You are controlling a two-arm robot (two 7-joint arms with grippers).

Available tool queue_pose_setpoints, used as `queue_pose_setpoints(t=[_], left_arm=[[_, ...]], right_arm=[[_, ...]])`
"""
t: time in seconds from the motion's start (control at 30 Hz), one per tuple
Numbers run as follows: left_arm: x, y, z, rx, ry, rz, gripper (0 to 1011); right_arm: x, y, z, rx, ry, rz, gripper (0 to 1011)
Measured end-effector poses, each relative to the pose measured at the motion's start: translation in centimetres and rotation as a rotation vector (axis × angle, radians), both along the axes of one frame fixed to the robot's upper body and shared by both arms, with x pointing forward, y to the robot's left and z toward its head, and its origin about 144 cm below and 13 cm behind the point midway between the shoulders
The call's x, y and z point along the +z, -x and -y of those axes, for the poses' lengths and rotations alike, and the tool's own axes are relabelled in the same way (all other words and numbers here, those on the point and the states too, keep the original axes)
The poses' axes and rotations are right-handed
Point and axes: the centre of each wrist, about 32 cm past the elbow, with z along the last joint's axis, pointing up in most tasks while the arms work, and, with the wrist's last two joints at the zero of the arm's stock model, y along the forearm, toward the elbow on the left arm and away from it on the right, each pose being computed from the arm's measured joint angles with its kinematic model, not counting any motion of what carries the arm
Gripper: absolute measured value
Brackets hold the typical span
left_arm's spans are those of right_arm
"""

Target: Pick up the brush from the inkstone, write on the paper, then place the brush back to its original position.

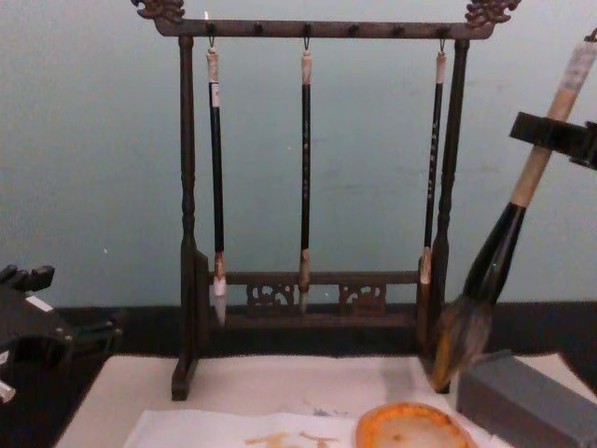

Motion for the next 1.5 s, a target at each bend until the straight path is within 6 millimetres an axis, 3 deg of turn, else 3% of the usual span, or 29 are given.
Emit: queue_pose_setpoints(t=[0.5,1.13,1.5], left_arm=[[0.0,0.0,0.0,0.0,0.0,0.0,1010],[0.0,0.0,0.0,0.0,0.0,0.0,1010],[0.0,0.0,0.0,0.0,0.0,0.0,1010]], right_arm=[[-0.2,3.2,1.8,0.109,0.071,0.048,176],[-0.1,4.4,4.8,0.229,0.179,0.06,176],[-0.5,4.5,5.4,0.252,0.228,0.037,176]])
